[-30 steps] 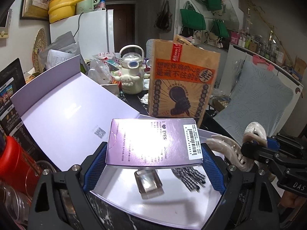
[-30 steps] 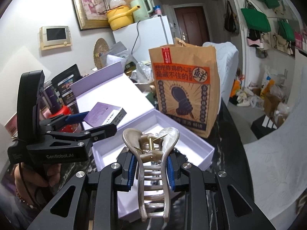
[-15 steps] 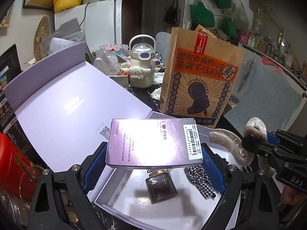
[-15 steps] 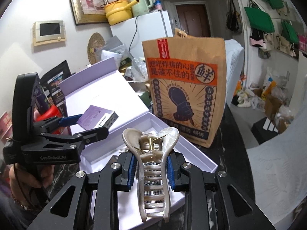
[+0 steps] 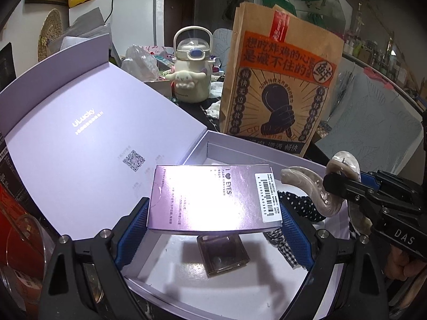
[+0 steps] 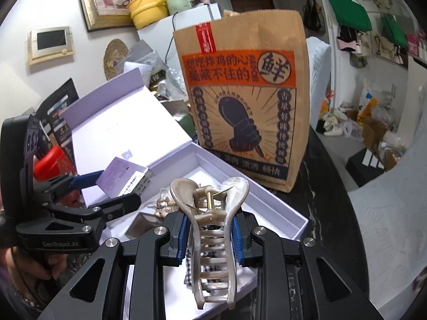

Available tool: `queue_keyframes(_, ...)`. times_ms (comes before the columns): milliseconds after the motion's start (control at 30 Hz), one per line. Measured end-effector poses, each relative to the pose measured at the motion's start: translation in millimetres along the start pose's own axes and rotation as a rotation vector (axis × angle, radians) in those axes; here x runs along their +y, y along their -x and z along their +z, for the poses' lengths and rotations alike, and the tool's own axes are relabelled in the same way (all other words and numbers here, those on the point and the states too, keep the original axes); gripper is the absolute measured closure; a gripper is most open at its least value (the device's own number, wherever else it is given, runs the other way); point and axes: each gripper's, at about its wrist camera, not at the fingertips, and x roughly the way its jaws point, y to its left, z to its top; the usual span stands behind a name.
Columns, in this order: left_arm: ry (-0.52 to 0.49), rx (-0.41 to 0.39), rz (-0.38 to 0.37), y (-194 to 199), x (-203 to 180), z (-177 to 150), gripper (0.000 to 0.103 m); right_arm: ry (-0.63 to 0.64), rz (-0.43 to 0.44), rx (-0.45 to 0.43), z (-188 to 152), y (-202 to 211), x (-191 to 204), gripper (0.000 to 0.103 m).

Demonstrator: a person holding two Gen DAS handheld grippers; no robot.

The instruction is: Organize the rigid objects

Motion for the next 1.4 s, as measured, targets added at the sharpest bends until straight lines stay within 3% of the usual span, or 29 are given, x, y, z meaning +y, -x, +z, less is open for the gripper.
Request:
queue_keyframes(933,-0.026,0.154,0.03,-37,-5,-22,0.01,0.101,-0.052,0.041,-20,-24,17,0.076)
queue_keyframes(1400,-0.015,0.178,0.029,-40,-3,-23,0.01,0.118,-0.072,0.071,-18,-28,22,0.075)
